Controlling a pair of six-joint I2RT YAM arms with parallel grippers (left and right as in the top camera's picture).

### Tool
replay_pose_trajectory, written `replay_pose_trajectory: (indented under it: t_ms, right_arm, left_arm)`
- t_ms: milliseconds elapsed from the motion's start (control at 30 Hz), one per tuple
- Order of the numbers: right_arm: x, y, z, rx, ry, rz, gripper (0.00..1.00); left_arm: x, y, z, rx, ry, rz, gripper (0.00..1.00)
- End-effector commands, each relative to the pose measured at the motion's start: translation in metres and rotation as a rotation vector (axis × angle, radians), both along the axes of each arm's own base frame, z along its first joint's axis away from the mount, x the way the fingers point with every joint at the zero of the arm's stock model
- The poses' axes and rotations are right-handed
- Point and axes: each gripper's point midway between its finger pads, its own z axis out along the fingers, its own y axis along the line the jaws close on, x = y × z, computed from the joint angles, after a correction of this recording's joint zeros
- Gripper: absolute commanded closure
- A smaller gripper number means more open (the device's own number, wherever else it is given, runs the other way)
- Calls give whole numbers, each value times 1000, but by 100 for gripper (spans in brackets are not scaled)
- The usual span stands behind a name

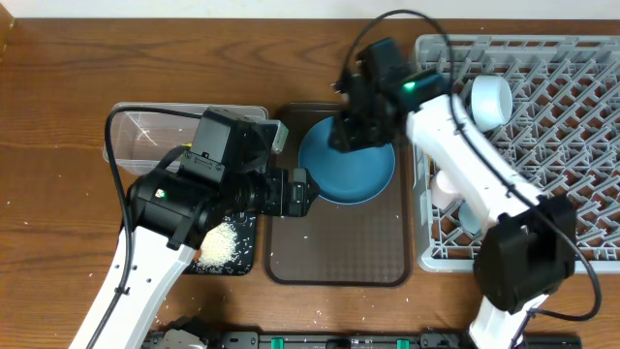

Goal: Sort waste into correct bins and load items into the dishwasher rack
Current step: 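Move the right gripper back to the blue plate's rim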

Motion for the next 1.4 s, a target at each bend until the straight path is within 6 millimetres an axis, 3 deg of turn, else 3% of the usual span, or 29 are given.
replay_pose_trajectory:
  t_ms: [0,367,767,967,1367]
  right_arm:
    - [-10,14,-10,-69,-5,-27,56]
    - [-44,55,-15,-200,-99,18,55]
    - [-75,83,-16,-242,-141,60,55]
    - [-63,71,-14,-326,-226,22,50]
    - [-36,57,-11,-322,-259,-36,50]
  left_arm:
    - [0,2,-3,12,2,1,4]
    - [0,2,-3,12,2,1,4]
    - [0,2,-3,12,2,1,4]
    - [0,2,-3,12,2,1,4]
    - [0,2,-3,12,2,1,4]
